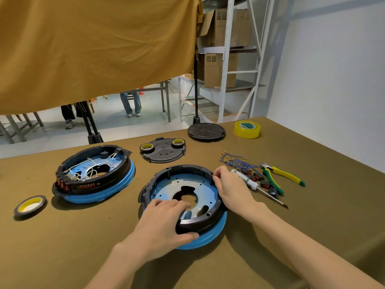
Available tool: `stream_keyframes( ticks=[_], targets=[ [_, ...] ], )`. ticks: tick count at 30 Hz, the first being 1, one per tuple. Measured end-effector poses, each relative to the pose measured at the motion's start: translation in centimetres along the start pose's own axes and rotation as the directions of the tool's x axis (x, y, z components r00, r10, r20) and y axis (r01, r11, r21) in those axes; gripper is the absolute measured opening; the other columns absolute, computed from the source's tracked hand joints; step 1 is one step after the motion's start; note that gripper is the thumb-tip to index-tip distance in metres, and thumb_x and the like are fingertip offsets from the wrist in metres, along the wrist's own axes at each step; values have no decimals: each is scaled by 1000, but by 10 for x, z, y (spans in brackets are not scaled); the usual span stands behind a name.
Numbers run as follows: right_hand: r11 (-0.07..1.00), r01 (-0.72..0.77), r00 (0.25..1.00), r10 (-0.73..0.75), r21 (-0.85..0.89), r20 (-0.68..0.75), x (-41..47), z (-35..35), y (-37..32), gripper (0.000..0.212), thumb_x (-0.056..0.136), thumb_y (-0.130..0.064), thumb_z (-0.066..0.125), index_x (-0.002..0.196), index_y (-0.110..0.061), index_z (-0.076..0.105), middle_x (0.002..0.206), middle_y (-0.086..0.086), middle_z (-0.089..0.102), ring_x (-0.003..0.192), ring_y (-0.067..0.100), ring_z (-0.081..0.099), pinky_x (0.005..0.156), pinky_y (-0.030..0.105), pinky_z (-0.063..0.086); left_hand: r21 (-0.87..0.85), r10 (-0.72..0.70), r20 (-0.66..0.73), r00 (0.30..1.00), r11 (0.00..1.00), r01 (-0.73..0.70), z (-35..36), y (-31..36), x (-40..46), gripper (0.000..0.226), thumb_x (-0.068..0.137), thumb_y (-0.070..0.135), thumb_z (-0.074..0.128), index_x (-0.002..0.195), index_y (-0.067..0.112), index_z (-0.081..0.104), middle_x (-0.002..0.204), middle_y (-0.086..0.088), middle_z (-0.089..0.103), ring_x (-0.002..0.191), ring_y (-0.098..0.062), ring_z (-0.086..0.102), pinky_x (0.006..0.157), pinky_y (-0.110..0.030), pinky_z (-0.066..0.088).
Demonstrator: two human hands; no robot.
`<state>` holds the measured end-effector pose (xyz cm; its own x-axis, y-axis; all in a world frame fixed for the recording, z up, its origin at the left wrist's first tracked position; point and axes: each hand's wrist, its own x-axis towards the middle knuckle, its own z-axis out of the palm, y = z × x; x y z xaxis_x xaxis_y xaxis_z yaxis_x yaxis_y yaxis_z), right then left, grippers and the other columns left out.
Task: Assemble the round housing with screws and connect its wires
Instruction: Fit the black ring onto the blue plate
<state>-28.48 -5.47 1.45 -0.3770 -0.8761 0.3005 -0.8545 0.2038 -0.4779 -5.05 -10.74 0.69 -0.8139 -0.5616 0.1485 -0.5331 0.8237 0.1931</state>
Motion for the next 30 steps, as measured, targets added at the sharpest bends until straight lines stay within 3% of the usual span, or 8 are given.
stream_keyframes(
  ticks=[5,8,10,15,18,23,30],
  targets=[
    [981,-26,999,21,191,24,12,-11,2,9,106,-25,54,105,-20,62,99,-5,66,94,14,63,85,36,54,110,-47,-11,999,993,48,14,23,9,80,88,83,41,153,36,35,146,15,50,135,-12,45,118,-39,29],
    [970,85,996,-91,228,17,-1,-21,3,6,103,-24,59,101,-26,64,102,-10,62,98,4,58,85,23,49,144,-60,-3,998,988,60,16,23,12,80,89,82,41,153,34,33,146,12,50,134,-16,45,116,-41,32],
    [960,149,980,-176,238,95,-15,-29,3,7,103,-25,60,100,-31,63,103,-13,60,99,1,57,86,18,48,156,-55,9,998,986,53,16,21,11,81,88,82,44,153,34,33,145,11,50,132,-16,45,114,-41,33],
    [961,209,910,-258,179,325,-37,-41,0,5,103,-30,59,105,-32,64,106,-18,60,98,-3,57,83,18,49,169,-56,56,997,985,46,14,21,12,87,84,79,57,154,34,32,144,11,49,132,-15,45,113,-40,33],
    [964,228,902,-263,140,342,-39,-44,-1,5,103,-31,59,105,-33,64,104,-18,62,93,-3,56,78,18,47,178,-51,59,997,983,40,13,22,12,86,84,80,56,153,34,34,143,11,51,130,-14,46,112,-39,35],
    [961,262,889,-274,82,368,-40,-50,-2,5,103,-30,60,105,-34,63,103,-18,63,93,0,60,86,26,55,194,-60,79,995,980,44,9,24,11,82,83,81,56,147,32,40,137,10,53,125,-16,49,107,-38,37],
    [944,329,880,-321,37,350,-44,-50,-4,11,102,-29,61,110,-29,68,107,-16,63,99,2,58,92,32,54,197,-72,90,993,979,53,6,27,11,76,83,80,57,142,32,45,134,10,55,122,-16,50,107,-39,38]
  ],
)
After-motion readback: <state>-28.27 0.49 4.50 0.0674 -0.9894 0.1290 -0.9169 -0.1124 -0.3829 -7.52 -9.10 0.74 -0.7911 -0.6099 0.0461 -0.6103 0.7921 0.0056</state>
